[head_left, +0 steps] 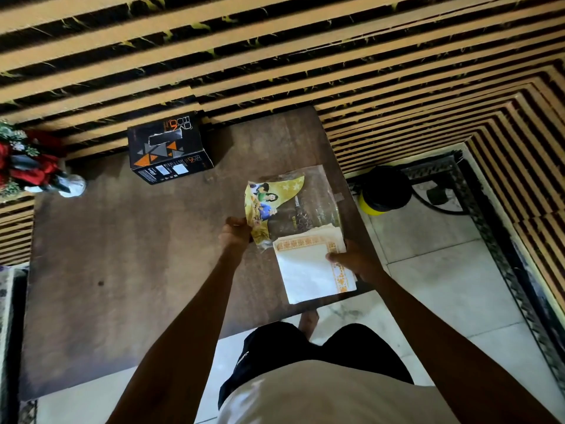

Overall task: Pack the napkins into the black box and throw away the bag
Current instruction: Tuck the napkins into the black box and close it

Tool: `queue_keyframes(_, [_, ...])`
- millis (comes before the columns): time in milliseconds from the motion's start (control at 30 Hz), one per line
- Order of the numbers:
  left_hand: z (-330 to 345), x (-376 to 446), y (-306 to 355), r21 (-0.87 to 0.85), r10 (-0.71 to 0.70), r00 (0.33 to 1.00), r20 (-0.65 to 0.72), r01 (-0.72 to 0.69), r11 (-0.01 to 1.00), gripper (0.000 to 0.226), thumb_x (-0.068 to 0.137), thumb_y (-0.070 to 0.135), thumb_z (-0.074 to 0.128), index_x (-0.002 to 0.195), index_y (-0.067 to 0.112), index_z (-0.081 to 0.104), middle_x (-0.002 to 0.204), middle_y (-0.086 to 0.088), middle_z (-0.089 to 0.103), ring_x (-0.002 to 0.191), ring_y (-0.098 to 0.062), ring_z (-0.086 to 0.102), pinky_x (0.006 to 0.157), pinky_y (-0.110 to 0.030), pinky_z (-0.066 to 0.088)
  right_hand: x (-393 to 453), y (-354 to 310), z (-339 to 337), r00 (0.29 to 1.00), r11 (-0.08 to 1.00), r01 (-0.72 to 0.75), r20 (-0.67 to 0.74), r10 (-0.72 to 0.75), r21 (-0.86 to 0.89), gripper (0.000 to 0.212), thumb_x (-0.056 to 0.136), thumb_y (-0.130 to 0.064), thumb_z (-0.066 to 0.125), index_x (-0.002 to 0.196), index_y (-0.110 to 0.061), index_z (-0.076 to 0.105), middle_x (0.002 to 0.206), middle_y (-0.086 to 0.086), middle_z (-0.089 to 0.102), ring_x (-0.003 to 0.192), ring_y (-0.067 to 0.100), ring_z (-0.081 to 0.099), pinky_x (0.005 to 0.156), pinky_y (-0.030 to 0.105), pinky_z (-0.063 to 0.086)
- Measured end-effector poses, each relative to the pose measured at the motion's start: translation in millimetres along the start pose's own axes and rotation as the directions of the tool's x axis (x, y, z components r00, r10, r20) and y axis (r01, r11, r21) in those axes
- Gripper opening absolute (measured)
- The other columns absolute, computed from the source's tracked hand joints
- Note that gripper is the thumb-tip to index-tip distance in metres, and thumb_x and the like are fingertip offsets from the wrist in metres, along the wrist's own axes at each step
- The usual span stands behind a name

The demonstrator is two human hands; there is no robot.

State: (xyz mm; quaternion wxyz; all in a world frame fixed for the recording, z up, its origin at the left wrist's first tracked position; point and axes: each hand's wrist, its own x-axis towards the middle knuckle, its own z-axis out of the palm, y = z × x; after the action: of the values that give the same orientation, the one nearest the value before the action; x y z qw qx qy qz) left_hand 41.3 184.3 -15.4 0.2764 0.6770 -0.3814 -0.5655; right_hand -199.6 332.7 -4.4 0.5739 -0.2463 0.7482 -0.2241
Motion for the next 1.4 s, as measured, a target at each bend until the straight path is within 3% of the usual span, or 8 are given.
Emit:
queue_keyframes(167, [-11.5,-30.5,3.2,-0.028,0.22,0.962,0.162,-0.219,0.975,0.032,0.092,-0.01,0.049,0.075,0.016,0.057,0.063,0.011,0.071,0.054,0.004,0.065,0.047,-0.012,0.051,-16.1,-19.5,-2.3,0.88,0.884,0.116,-0.367,-0.303,-0.453,0.043,0.084,-0.036,0.062,0.117,-0.011,0.054,0.111,0.009,0.066,0.103,0.03,0.064,0.078,0.03,0.047])
queue_keyframes(533, [-86.9,29.9,50.1,0.071,0.296,0.955,0.015,-0.297,0.952,0.016,0.087,0.011,0.064,0.085,0.024,0.055,0.085,0.001,0.06,0.072,-0.016,0.055,0.057,-0.023,0.043,21.6,-172.3,71.9,0.893,0.873,0.385,-0.117,-0.434,-0.3,0.015,0.08,-0.018,0.069,0.096,-0.015,0.07,0.095,0.007,0.075,0.088,0.022,0.069,0.083,0.036,0.056])
queue_keyframes(700, [-144.1,76.6,97.1,0.121,0.314,0.928,-0.201,-0.294,0.948,0.02,0.083,0.006,0.069,0.087,0.02,0.054,0.078,0.008,0.058,0.073,-0.012,0.058,0.063,-0.014,0.049,57.8,-244.4,136.5,0.899,0.876,0.42,-0.022,-0.437,-0.237,0.008,0.083,-0.022,0.068,0.09,-0.024,0.068,0.075,-0.005,0.065,0.068,0.014,0.061,0.056,0.016,0.045])
queue_keyframes(833, [-190.1,119.8,117.8,0.286,0.382,0.893,-0.24,-0.311,0.906,0.047,0.077,0.034,0.065,0.115,0.009,0.053,0.107,-0.005,0.053,0.104,-0.027,0.055,0.085,-0.038,0.052,99.6,-293.2,177.9,0.923,0.909,0.371,-0.028,-0.383,-0.191,0.038,0.081,-0.034,0.069,0.116,-0.02,0.06,0.108,0.003,0.065,0.1,0.024,0.064,0.085,0.041,0.056])
queue_keyframes(1000, [-225.2,186.6,120.8,0.236,0.131,0.989,-0.076,-0.11,0.965,0.087,0.081,0.037,0.074,0.148,0.007,0.028,0.15,-0.017,0.033,0.134,-0.034,0.039,0.103,-0.04,0.043,140.7,-320.7,213.3,0.985,0.982,0.172,-0.013,-0.174,-0.073,0.09,0.074,-0.053,0.07,0.147,-0.023,0.026,0.155,0.004,0.03,0.138,0.024,0.037,0.109,0.047,0.04])
queue_keyframes(1133, [-224.9,175.7,101.8,0.121,0.113,0.978,0.176,-0.135,0.983,0.051,0.088,0.037,0.066,0.13,0.01,0.055,0.125,-0.012,0.063,0.111,-0.03,0.062,0.087,-0.031,0.056,141.2,-305.1,218.2,0.995,0.994,0.088,0.059,-0.085,-0.059,0.098,0.067,-0.059,0.072,0.147,-0.028,0.025,0.157,0.003,0.027,0.137,0.025,0.039,0.109,0.047,0.04])
queue_keyframes(1233, [-219.9,155.0,99.2,0.014,0.192,0.974,0.123,-0.195,0.981,0.041,0.094,0.018,0.06,0.133,0.006,0.05,0.122,-0.013,0.063,0.099,-0.017,0.064,0.071,-0.009,0.054,129.5,-301.0,217.5,0.99,0.99,0.119,0.083,-0.113,-0.07,0.105,0.057,-0.063,0.074,0.145,-0.03,0.028,0.153,0.001,0.034,0.133,0.022,0.043,0.109,0.047,0.04])
queue_keyframes(1400, [-226.4,130.3,73.7,0.002,0.254,0.963,0.084,-0.255,0.967,0.044,0.095,0.03,0.058,0.137,0.022,0.047,0.123,-0.002,0.066,0.111,-0.017,0.064,0.086,-0.027,0.056,77.8,-285.0,226.7,0.974,0.969,0.223,0.072,-0.217,-0.102,0.091,0.076,-0.034,0.074,0.15,-0.023,0.021,0.148,0.0,0.041,0.127,0.018,0.048,0.105,0.034,0.043])
